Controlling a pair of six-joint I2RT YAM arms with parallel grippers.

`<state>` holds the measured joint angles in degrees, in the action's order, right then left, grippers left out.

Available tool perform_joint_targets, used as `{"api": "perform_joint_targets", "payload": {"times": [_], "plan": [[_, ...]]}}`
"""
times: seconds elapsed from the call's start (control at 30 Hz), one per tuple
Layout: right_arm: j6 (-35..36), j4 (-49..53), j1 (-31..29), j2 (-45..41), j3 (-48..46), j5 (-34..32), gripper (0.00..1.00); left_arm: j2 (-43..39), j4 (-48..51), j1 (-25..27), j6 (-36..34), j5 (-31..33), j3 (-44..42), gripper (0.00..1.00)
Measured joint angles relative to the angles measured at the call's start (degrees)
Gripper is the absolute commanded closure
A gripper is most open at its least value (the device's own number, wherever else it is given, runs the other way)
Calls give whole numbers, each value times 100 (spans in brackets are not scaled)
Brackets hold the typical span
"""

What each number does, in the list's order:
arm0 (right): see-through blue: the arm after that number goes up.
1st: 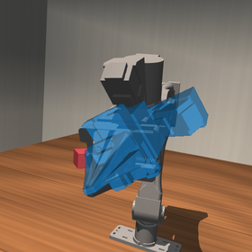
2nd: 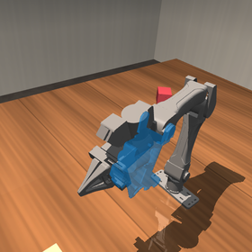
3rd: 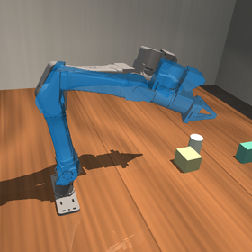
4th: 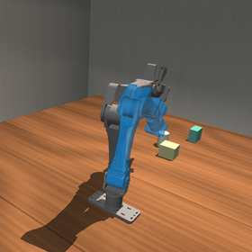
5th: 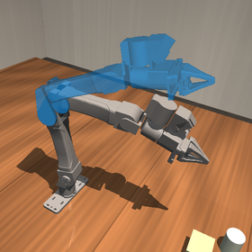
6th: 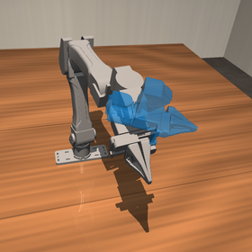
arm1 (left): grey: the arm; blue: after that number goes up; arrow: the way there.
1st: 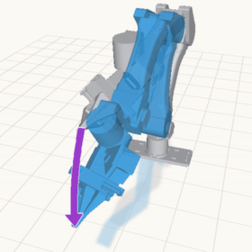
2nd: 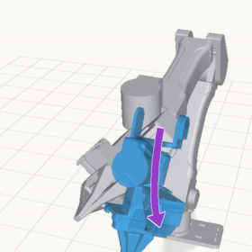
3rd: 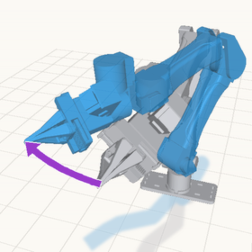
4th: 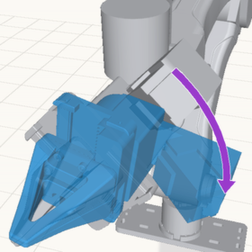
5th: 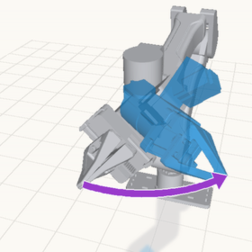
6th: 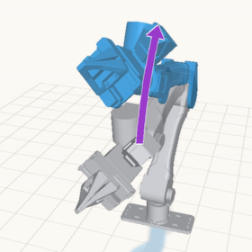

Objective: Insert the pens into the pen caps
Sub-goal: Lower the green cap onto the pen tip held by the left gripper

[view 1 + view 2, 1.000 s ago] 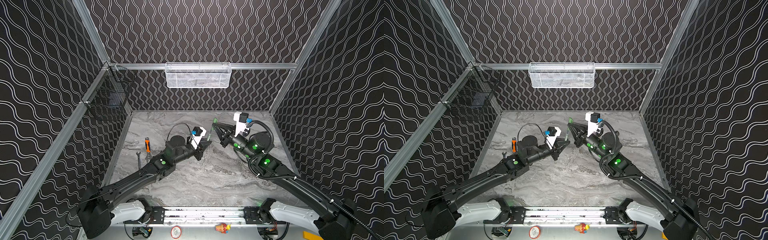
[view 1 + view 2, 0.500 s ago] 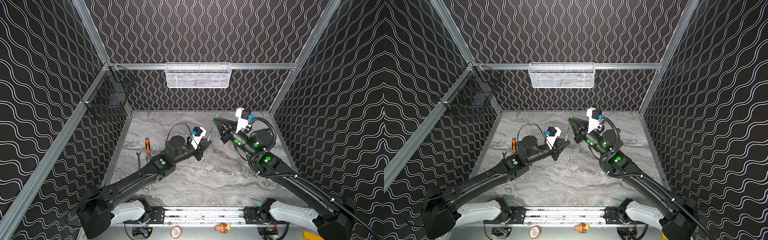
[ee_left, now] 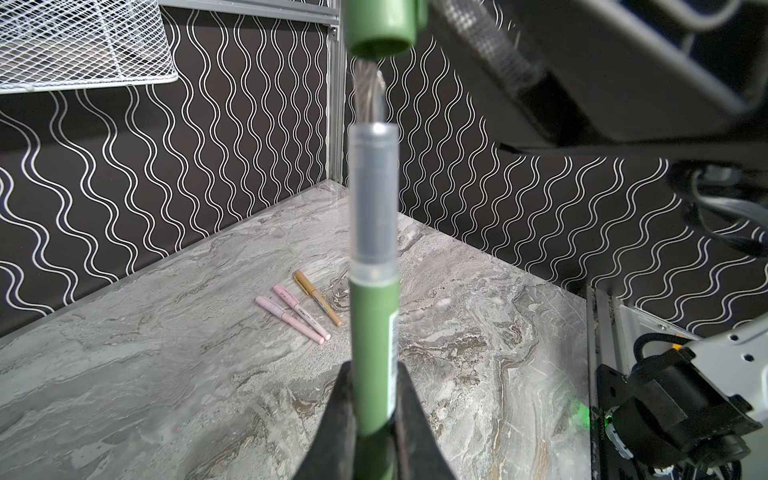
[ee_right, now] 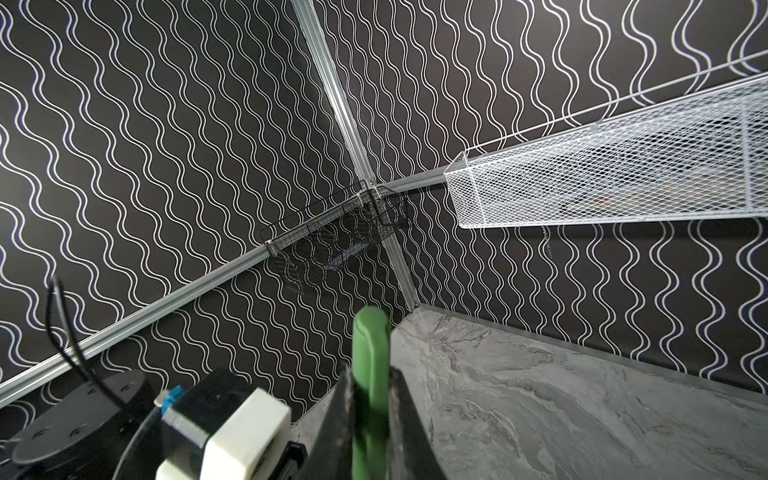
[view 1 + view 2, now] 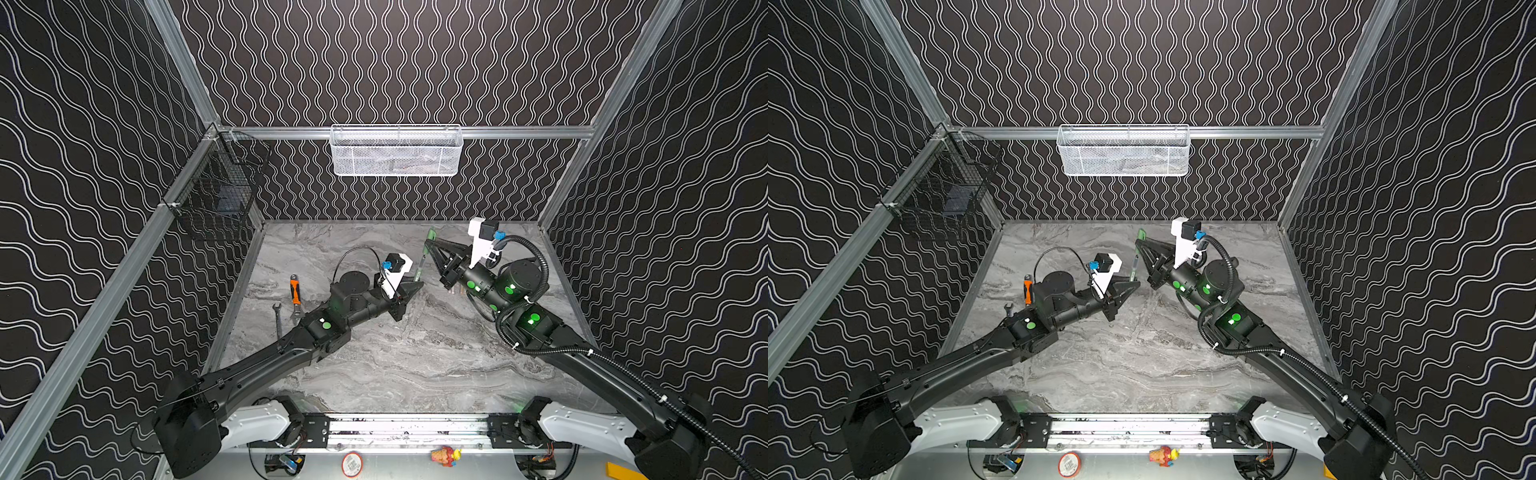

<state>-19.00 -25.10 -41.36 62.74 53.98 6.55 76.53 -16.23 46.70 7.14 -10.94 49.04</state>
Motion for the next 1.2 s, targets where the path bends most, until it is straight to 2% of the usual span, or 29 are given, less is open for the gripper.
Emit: {"api": "perform_joint_targets", "payload": {"times": [0.7, 0.87, 1.0, 1.07, 1.2], "plan": [[-267, -125, -7, 26, -339, 151, 87, -42, 46, 2, 17, 85, -37, 100], [-286, -238, -28, 24, -407, 175, 79, -61, 46, 2, 44, 105, -37, 100], [-284, -166, -96, 22, -409, 214, 77, -63, 4, 2, 42, 157, -37, 100], [-282, -109, -120, 11, -398, 210, 72, -61, -11, 2, 42, 177, -42, 100], [-214, 98, -164, -61, -356, 205, 71, -46, -52, 2, 39, 199, -42, 100]]}}
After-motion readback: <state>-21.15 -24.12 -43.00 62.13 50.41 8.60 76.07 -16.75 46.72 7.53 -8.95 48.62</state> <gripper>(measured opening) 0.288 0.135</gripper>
